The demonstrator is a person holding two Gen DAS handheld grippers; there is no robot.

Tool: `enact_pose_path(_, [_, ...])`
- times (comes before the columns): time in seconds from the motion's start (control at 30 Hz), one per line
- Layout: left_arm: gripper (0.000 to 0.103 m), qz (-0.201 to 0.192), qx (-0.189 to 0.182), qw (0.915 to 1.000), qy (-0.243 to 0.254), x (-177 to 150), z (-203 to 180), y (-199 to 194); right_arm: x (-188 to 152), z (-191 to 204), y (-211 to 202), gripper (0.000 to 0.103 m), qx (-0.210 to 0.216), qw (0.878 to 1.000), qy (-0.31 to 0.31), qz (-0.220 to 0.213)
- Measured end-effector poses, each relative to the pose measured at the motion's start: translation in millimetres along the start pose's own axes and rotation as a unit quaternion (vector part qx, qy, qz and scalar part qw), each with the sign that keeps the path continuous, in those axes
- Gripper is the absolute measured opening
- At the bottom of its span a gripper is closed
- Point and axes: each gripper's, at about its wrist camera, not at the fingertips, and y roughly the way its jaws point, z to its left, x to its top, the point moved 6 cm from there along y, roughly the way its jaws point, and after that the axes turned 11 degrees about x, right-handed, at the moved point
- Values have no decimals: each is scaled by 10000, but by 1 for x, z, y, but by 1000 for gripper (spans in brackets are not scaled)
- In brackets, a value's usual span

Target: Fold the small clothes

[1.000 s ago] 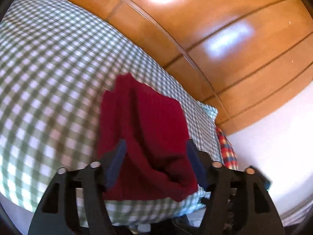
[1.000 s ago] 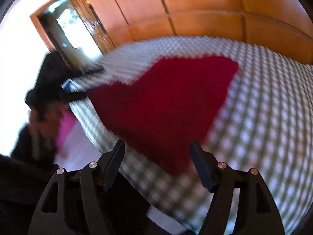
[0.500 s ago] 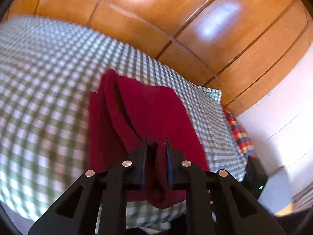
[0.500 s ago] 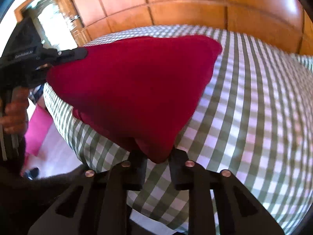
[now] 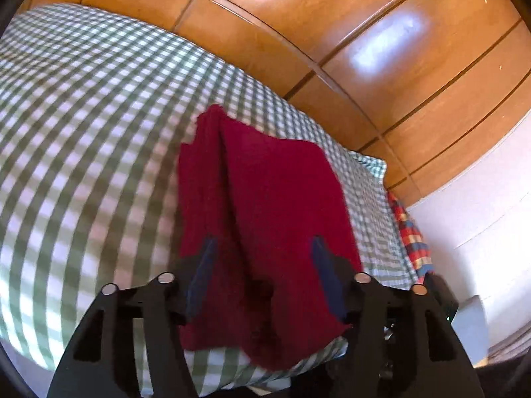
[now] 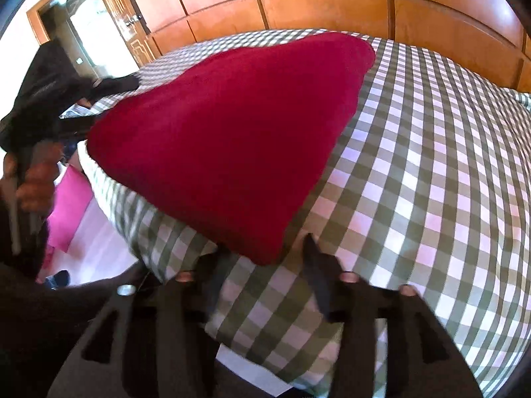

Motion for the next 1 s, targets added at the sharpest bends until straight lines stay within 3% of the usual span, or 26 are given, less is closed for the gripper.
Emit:
enact_pose_path(0.07, [61,115,-63,9999,-28,10,0,9,-2,-3,-13,59,35,10000,8,-62])
enact_pose_path(0.27, [60,597,-169,9977,-270,26,6,52,11,-16,-44,60,-206,9989,81,-422])
enact_pose_path(0.33, [22,549,-165,9982,-186,29,1,55,20,-18,-47,60,-289,9981,91,-536])
enact_pose_path(0.4, [13,208,-67,9998,-26,33,-5,47,33,-19,-46,59,-347,9974,42,-638])
enact_pose_path(0.57, [12,-560,219,9977,325,44,-19,1,71,15,-19,53,-199,9962,-455,-716])
enact_pose_path(0.67, [12,-462,838,9938,568,43,-7,10,75,31,17,52,-277,9959,-703,-495])
enact_pose_path(0.7, [12,-267,1109,9924,457,39,6,24,73,32,27,53,-343,9959,-731,-419])
enact_pose_path(0.8, [18,48,1458,9890,242,27,32,55,67,33,46,53,-608,9932,-897,-433])
enact_pose_path(0.87, [19,-69,1419,9897,151,27,29,49,66,31,45,53,-584,9937,-831,-471])
enact_pose_path(0.93, [33,-240,1564,9874,95,31,23,36,68,31,44,54,-561,9943,-784,-464])
enact_pose_path(1.0, [35,-594,1806,9816,161,32,13,16,66,29,37,56,-535,9949,-715,-458])
